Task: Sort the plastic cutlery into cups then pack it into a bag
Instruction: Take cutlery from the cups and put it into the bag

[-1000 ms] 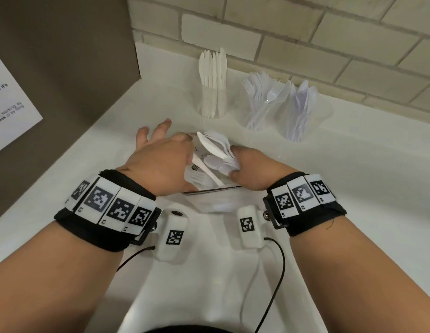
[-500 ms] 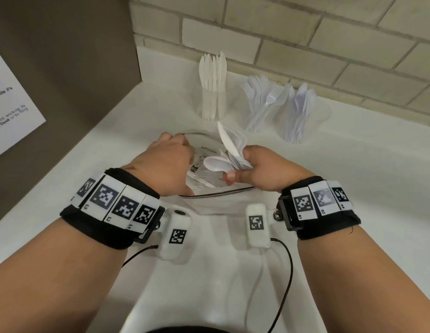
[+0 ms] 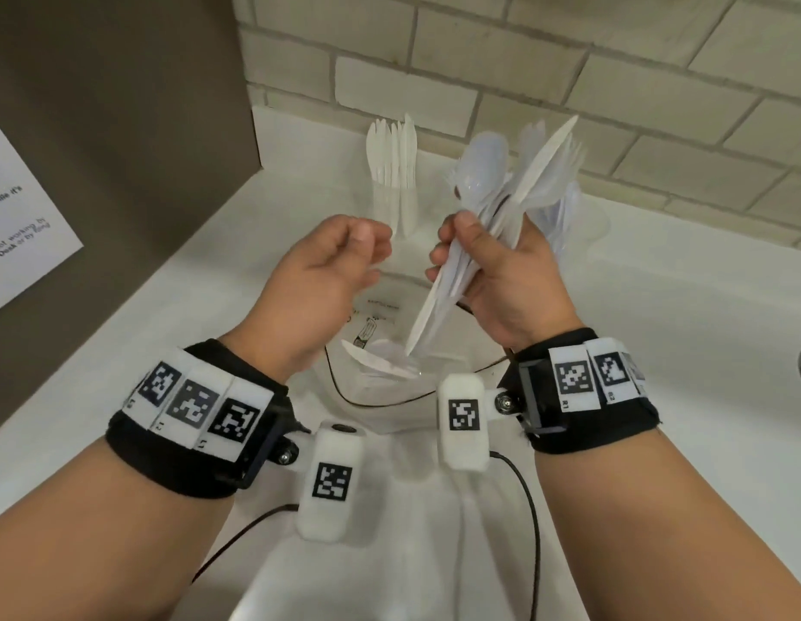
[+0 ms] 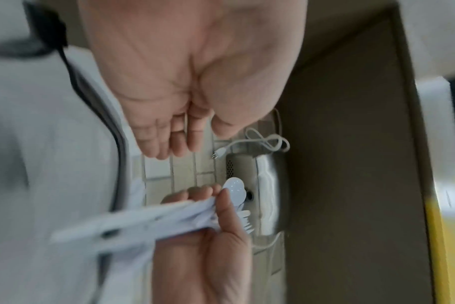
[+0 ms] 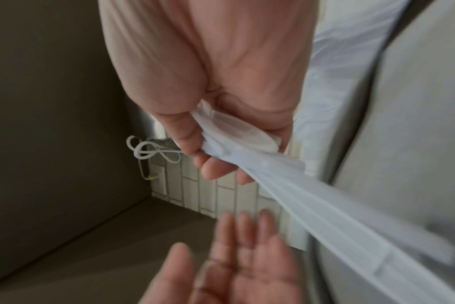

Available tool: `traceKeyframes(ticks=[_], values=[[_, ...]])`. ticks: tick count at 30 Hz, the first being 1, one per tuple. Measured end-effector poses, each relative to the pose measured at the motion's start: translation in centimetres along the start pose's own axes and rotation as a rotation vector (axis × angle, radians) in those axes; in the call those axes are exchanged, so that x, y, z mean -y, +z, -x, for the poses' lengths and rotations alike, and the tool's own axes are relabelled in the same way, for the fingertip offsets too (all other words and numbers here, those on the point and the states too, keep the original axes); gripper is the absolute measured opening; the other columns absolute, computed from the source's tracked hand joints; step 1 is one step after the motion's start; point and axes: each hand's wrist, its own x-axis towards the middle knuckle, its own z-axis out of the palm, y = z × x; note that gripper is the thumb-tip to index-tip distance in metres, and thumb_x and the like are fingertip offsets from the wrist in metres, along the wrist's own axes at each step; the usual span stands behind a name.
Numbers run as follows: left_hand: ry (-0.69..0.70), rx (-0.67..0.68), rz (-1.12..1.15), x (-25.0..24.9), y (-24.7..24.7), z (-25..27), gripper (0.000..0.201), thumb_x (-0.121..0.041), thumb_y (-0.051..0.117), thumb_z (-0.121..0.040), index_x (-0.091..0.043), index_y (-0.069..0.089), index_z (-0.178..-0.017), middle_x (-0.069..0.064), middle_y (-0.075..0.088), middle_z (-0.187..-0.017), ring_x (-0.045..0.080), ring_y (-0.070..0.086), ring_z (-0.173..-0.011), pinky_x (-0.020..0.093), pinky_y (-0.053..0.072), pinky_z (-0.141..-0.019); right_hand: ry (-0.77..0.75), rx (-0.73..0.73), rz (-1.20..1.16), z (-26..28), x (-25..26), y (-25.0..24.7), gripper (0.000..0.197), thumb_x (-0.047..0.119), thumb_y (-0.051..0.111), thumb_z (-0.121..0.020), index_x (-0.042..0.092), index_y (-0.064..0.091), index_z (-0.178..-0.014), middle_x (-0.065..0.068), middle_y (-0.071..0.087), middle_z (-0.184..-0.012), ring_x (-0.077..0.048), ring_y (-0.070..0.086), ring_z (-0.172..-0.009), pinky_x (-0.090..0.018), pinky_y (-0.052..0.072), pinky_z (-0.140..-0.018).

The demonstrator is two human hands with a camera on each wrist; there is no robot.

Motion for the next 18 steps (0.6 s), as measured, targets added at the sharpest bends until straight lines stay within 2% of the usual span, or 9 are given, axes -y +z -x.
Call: traceKeyframes(ticks=[2, 3, 5, 7, 10, 12, 14, 17, 18], values=[[-0.299, 0.078, 0.427, -0.5, 0.4, -0.2, 0.043, -0.041, 0.040, -0.099, -0.008, 0.058, -0.119, 0.010, 0.064, -0.112, 0.023, 0.060, -0.114, 0.039, 0.046, -0.102, -0.053, 0.003, -0.066, -0.3, 1.6, 1.1, 0.008, 0.005, 0.053, -0.095, 0.004, 0.052, -0.103, -0.004, 0.060, -0.069, -0.019, 0.059, -0.059, -0.034, 0.052, -0.060], [-0.444, 0.128, 0.517, -0.6, 0.5, -0.3, 0.051, -0.046, 0.039, -0.098, -0.005, 0.056, -0.122, 0.013, 0.064, -0.112, 0.027, 0.060, -0.113, 0.042, 0.044, -0.103, -0.082, 0.002, -0.096, -0.3, 2.4, 1.7, 0.005, 0.004, 0.054, -0.094, 0.005, 0.054, -0.098, -0.004, 0.059, -0.067, -0.019, 0.058, -0.057, -0.033, 0.051, -0.058], [-0.657, 0.217, 0.522, -0.7, 0.7, -0.3, 0.059, -0.051, 0.035, -0.097, -0.001, 0.058, -0.120, 0.021, 0.064, -0.113, 0.034, 0.059, -0.112, 0.048, 0.042, -0.104, -0.130, 0.010, -0.144, -0.4, 3.4, 2.9, 0.009, 0.001, 0.056, -0.092, 0.009, 0.055, -0.095, -0.003, 0.058, -0.064, -0.019, 0.057, -0.055, -0.033, 0.051, -0.057], [-0.762, 0.242, 0.538, -0.6, 1.0, -0.3, 0.062, -0.048, 0.032, -0.099, 0.005, 0.058, -0.118, 0.029, 0.060, -0.121, 0.041, 0.059, -0.114, 0.050, 0.041, -0.104, -0.168, 0.034, -0.161, -0.6, 3.8, 3.7, 0.016, -0.001, 0.058, -0.090, 0.010, 0.054, -0.101, -0.003, 0.058, -0.068, -0.019, 0.057, -0.055, -0.033, 0.051, -0.058], [-0.764, 0.259, 0.790, -0.8, 1.1, -0.2, 0.060, -0.040, 0.030, -0.102, 0.012, 0.049, -0.128, 0.034, 0.054, -0.128, 0.044, 0.056, -0.117, 0.051, 0.045, -0.101, -0.173, 0.039, -0.074, -0.4, 3.0, 4.2, 0.025, -0.002, 0.064, -0.085, 0.002, 0.053, -0.107, -0.009, 0.059, -0.077, -0.021, 0.060, -0.059, -0.032, 0.053, -0.061], [-0.690, 0.305, 0.949, -1.1, 1.1, -0.3, 0.050, -0.033, 0.028, -0.103, 0.003, 0.049, -0.133, 0.028, 0.055, -0.131, 0.038, 0.056, -0.120, 0.050, 0.041, -0.106, -0.146, 0.045, 0.046, 0.1, 1.6, 4.4, 0.021, -0.001, 0.069, -0.081, -0.002, 0.059, -0.099, -0.009, 0.062, -0.074, -0.022, 0.063, -0.063, -0.033, 0.053, -0.064], [-0.632, 0.332, 0.986, -1.3, 1.0, -0.5, 0.045, -0.029, 0.031, -0.102, -0.007, 0.050, -0.137, 0.020, 0.057, -0.133, 0.030, 0.057, -0.121, 0.049, 0.041, -0.105, -0.101, 0.046, 0.111, 0.6, 0.3, 4.6, 0.014, 0.003, 0.071, -0.079, 0.006, 0.064, -0.092, -0.007, 0.064, -0.073, -0.021, 0.064, -0.067, -0.037, 0.055, -0.070], [-0.670, 0.321, 0.945, -1.0, 1.0, -0.7, 0.048, -0.035, 0.030, -0.102, -0.008, 0.049, -0.137, 0.012, 0.054, -0.138, 0.026, 0.055, -0.124, 0.049, 0.044, -0.102, -0.073, 0.032, 0.099, 0.7, -0.5, 4.6, 0.017, 0.014, 0.071, -0.081, 0.019, 0.065, -0.097, -0.006, 0.064, -0.079, -0.024, 0.063, -0.075, -0.047, 0.056, -0.081], [-0.681, 0.316, 0.955, -0.9, 1.0, -0.7, 0.048, -0.035, 0.031, -0.102, -0.008, 0.049, -0.137, 0.011, 0.054, -0.138, 0.025, 0.054, -0.124, 0.048, 0.045, -0.101, -0.075, 0.033, 0.096, 0.7, -0.5, 4.6, 0.017, 0.014, 0.071, -0.081, 0.020, 0.065, -0.095, -0.007, 0.063, -0.078, -0.025, 0.063, -0.075, -0.047, 0.056, -0.080]])
